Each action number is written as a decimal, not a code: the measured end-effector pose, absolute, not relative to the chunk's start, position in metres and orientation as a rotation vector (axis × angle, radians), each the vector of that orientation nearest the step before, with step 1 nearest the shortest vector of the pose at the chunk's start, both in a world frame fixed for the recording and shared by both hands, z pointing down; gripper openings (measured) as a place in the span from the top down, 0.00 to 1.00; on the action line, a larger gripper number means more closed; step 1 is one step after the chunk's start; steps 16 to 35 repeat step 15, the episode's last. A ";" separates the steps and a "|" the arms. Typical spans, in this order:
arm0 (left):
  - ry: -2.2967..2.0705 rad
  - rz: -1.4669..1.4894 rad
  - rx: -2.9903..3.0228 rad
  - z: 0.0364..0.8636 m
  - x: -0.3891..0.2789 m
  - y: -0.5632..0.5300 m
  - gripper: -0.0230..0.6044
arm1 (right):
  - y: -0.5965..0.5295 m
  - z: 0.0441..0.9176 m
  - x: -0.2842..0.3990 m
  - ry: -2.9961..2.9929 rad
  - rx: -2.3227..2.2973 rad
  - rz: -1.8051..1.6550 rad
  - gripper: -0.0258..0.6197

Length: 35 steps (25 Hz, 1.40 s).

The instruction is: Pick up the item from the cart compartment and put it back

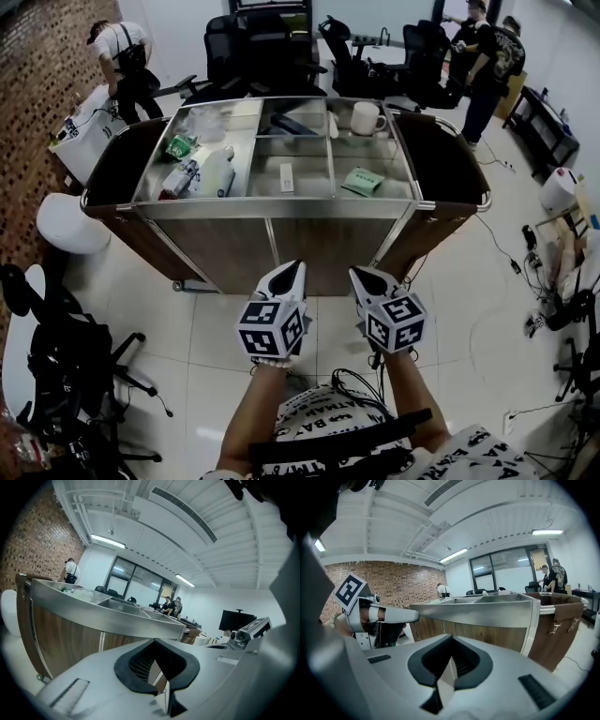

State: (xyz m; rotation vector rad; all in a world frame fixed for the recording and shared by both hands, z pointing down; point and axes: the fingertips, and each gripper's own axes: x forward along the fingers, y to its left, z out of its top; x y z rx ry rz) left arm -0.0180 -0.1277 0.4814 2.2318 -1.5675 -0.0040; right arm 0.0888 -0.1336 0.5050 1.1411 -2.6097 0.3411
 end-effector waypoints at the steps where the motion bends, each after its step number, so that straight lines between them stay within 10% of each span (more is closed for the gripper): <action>1: -1.571 -0.007 2.229 0.482 -0.015 -0.126 0.96 | -0.132 0.505 0.091 -2.613 1.139 0.340 0.96; 35: -1.598 -0.026 2.220 0.476 -0.001 -0.104 0.96 | -0.110 0.500 0.093 -2.654 1.077 0.330 0.96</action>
